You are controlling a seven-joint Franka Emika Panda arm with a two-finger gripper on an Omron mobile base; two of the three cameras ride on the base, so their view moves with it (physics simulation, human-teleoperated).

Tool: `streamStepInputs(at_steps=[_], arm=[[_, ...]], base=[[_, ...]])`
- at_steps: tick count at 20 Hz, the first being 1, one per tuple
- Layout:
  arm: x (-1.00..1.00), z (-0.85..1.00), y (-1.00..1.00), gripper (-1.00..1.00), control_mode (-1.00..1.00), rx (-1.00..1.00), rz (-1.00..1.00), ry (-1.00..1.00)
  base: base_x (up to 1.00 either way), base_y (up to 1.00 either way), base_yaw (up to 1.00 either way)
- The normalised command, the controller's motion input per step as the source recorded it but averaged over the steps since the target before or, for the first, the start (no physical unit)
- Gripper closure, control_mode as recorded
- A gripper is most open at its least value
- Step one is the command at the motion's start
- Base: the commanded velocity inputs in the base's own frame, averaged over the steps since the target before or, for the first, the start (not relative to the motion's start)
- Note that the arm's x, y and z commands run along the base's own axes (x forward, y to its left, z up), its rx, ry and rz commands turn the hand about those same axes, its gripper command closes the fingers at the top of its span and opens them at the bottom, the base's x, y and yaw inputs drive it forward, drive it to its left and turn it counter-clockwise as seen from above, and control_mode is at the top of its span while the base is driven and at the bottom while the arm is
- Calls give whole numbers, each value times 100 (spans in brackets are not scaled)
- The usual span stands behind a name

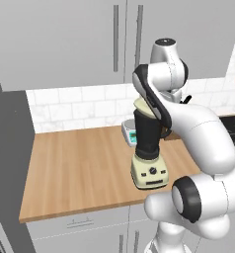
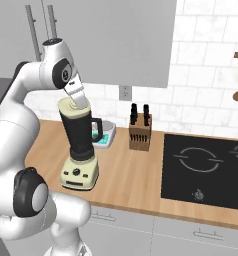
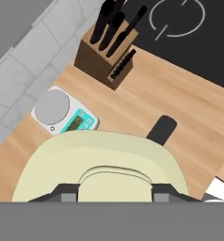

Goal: Close the lid blender by securely placing the lid on top.

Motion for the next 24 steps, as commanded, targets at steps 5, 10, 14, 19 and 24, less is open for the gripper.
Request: streamStepInputs(at_steps=[5, 10, 14, 19, 24], arm=[[5, -14, 0, 100, -100, 0, -1, 1], [4, -22, 0, 100, -100, 0, -1, 2], [11, -28, 3, 100, -100, 0, 0, 1], [9, -25, 8, 100, -100, 0, 0, 1], [0, -39, 14, 100, -100, 0, 0, 4]], base=[[0, 0, 0], [0, 0, 0], [0, 0, 0], [0, 0, 0], [0, 0, 0]])
